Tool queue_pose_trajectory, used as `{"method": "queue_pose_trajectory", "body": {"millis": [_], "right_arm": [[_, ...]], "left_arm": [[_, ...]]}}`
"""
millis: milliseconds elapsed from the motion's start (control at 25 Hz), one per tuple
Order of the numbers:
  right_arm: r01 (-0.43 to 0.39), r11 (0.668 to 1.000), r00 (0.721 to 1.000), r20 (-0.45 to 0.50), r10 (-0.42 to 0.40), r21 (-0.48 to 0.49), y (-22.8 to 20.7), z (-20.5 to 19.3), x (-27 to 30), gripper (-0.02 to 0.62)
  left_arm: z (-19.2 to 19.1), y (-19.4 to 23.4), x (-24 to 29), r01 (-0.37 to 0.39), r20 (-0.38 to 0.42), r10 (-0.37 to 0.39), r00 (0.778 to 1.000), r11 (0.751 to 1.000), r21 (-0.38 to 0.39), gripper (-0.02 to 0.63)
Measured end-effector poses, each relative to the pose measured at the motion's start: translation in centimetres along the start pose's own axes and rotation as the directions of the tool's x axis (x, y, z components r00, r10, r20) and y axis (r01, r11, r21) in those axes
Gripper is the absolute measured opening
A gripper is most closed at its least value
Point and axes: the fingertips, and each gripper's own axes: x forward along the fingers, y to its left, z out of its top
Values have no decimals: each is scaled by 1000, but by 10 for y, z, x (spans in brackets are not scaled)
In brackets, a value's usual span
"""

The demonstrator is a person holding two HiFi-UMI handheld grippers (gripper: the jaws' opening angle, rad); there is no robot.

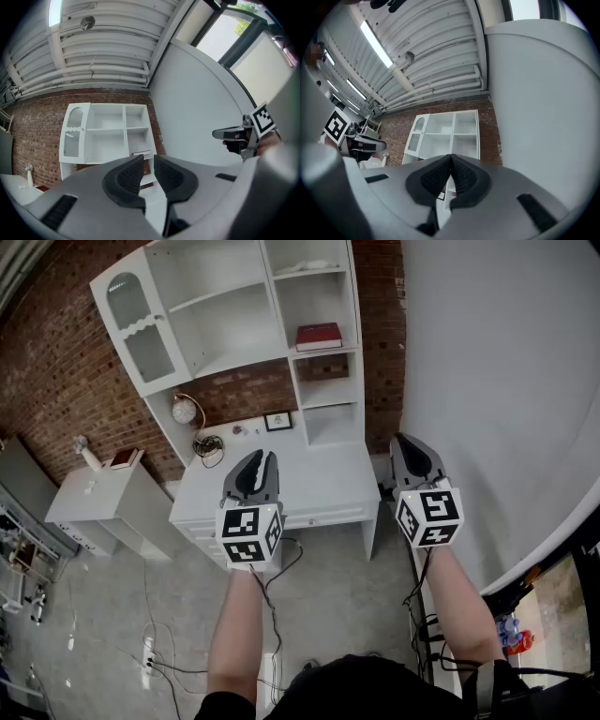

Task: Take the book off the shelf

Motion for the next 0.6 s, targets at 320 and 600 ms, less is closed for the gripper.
{"method": "queue_pose_trajectory", "body": {"millis": [320, 600], "right_arm": [[-21, 1000, 1000, -3, 21, 12, -19, -6, -7, 0], [-65, 996, 998, 15, 64, 59, -33, -9, -13, 28]], "left_arm": [[4, -26, 8, -8, -6, 8, 1000, 1000, 21, 51], [9, -50, 12, -9, 5, 9, 1000, 999, 31, 55]]}}
